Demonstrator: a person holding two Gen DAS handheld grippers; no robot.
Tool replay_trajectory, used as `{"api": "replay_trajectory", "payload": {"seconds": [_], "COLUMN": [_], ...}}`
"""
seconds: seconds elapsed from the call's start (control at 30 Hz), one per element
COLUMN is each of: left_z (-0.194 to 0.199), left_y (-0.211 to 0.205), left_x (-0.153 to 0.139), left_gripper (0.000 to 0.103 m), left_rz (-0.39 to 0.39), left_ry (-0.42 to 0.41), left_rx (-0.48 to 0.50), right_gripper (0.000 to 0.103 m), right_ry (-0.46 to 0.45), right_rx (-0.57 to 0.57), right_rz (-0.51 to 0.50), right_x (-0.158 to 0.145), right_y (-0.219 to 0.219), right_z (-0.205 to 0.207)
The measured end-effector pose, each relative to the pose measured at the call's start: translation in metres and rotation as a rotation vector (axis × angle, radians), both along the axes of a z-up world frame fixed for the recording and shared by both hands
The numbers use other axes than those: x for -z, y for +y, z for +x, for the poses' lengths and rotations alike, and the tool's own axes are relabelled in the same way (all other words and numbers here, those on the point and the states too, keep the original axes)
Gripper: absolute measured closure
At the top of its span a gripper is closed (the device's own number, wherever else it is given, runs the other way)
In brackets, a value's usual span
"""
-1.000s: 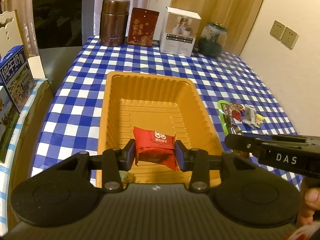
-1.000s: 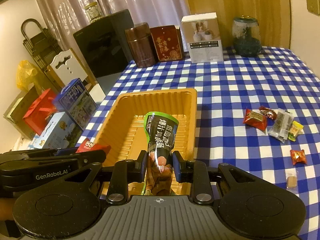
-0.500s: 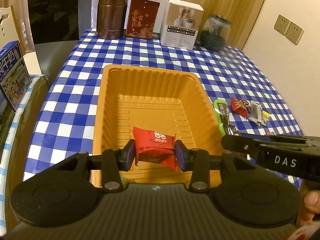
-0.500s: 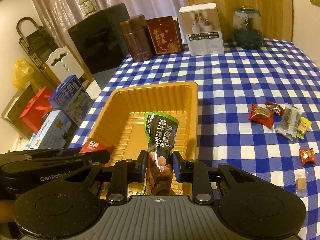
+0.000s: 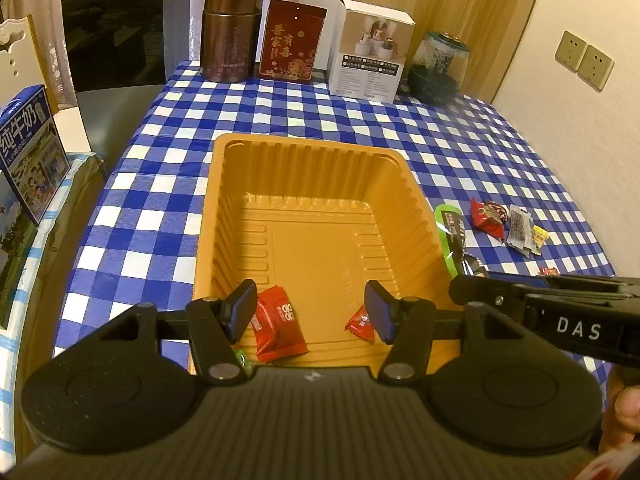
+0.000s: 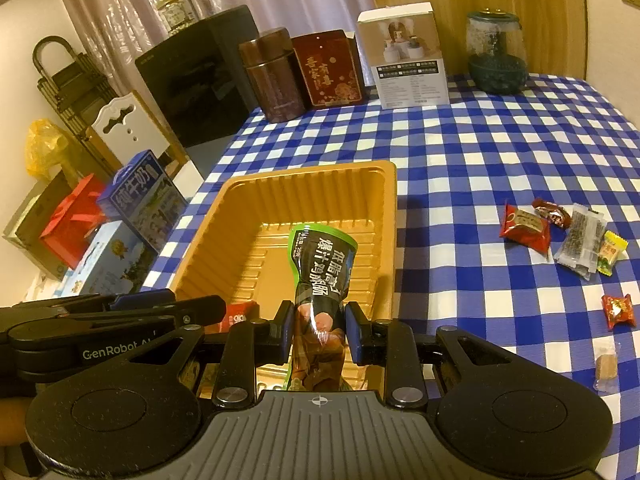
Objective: Organize snacks
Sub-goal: 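Open the left tool to drop the red packet into the tray, then lower the snack bag into the tray and open the right tool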
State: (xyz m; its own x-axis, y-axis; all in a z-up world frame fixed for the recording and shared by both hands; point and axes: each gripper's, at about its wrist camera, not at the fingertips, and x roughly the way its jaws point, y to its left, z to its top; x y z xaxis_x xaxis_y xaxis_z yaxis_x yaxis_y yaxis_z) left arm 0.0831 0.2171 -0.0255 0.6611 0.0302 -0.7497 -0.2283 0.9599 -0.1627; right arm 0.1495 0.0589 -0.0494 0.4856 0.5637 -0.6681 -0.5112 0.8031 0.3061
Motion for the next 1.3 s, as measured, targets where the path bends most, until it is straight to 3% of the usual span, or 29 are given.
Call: {"api": "replay_trajectory", "payload": {"seconds": [0.57,1.0,1.03,1.07,1.1,1.13,1.3], "left_z": [-0.007,-0.006,-0.006,-0.006,-0.007,-0.007,-0.009], "left_y": [0.006,0.01,0.011,0.011,0.012,0.012,0.012], "left_x": [-0.008,-0.004,-0.003,-0.003,-0.002,-0.002,-0.002], "left_gripper": [0.047,0.047,0.047,0.047,0.047,0.047,0.047], "left_rz": [0.004,0.0,0.0,0.0,0.0,0.0,-0.003], "left_ry": [-0.016,-0.012,-0.01,-0.008,-0.007,-0.006,-0.006], "left_rx": [-0.008,-0.02,-0.021,-0.022,-0.024,-0.024,-0.029], "right_gripper": [0.075,0.075,0.074,0.065,0.044,0.036,0.032], "right_ry": [-0.013,-0.021,-0.018,-0.015,-0.016,-0.019,-0.019], "right_rx": [-0.006,-0.001,0.001,0.003,0.009,0.019,0.056], "right_rz": [0.006,0.066,0.077,0.088,0.097,0.106,0.112], "right_x": [-0.007,-0.009,-0.008,-0.007,-0.007,-0.006,-0.007], "right_y": [0.008,0.017,0.016,0.015,0.014,0.011,-0.002], "right_z": [-0.003,0.005,0.005,0.006,0.007,0.006,0.007]}}
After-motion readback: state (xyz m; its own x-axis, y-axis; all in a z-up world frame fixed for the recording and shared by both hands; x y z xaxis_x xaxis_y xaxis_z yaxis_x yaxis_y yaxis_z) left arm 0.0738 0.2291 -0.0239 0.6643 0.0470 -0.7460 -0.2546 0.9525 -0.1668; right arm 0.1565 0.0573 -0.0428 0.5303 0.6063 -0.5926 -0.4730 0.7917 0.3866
